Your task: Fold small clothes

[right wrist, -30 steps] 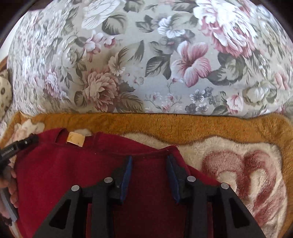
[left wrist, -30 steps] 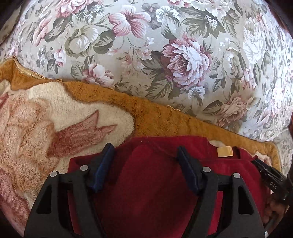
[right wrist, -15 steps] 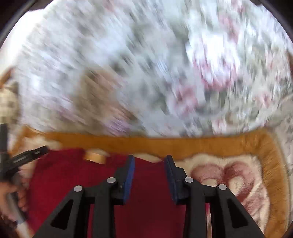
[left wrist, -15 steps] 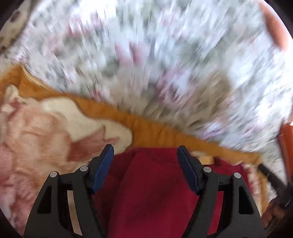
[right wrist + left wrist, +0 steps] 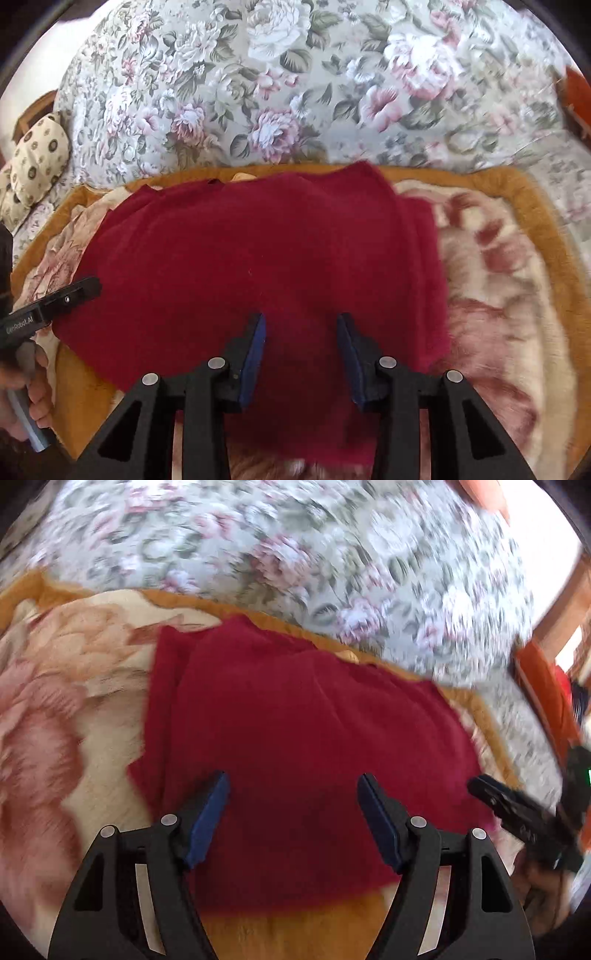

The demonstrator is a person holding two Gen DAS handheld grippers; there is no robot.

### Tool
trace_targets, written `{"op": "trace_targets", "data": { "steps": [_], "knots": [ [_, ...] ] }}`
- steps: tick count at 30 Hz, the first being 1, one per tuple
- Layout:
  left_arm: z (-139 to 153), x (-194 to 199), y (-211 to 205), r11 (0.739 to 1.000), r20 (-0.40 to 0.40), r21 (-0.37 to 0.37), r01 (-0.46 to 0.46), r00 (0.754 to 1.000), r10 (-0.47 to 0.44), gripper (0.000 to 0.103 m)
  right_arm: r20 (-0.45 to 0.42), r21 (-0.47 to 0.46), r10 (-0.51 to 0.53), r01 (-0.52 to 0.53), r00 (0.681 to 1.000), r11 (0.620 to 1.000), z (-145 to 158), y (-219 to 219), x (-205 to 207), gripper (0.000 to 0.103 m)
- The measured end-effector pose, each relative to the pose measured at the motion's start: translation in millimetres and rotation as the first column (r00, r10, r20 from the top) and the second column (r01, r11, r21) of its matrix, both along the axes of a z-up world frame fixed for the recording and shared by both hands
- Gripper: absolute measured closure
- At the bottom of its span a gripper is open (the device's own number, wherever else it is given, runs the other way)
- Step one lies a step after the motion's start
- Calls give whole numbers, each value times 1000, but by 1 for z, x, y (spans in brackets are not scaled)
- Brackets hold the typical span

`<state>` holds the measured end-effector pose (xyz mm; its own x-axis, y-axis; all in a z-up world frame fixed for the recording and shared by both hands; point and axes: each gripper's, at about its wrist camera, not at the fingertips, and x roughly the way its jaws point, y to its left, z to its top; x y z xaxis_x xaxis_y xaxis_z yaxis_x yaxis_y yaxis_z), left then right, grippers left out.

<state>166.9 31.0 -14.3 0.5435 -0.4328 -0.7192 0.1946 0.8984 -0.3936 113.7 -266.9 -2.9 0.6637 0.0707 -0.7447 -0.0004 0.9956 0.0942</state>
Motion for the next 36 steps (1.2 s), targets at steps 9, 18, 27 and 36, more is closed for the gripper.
{"op": "trace_targets", "data": {
  "steps": [9,18,27,36],
  "knots": [
    [-32,-90,41,975,-95,-184,-125,990,109,22,135,-15,92,-91,987,996,8,44,-113,65],
    [-34,-60,21,971,-151,-125,-202,972,182,14,73,-102,85,-77,994,992,-4,57,-105,65],
    [-37,-57,13,984,-160,-40,-176,973,168,12,63,-96,56,-49,996,994,-5,52,-103,65],
    [-38,-57,14,983,-160,-67,-171,974,159,10,45,-107,53,-48,998,993,-7,53,-100,65]
  ]
}}
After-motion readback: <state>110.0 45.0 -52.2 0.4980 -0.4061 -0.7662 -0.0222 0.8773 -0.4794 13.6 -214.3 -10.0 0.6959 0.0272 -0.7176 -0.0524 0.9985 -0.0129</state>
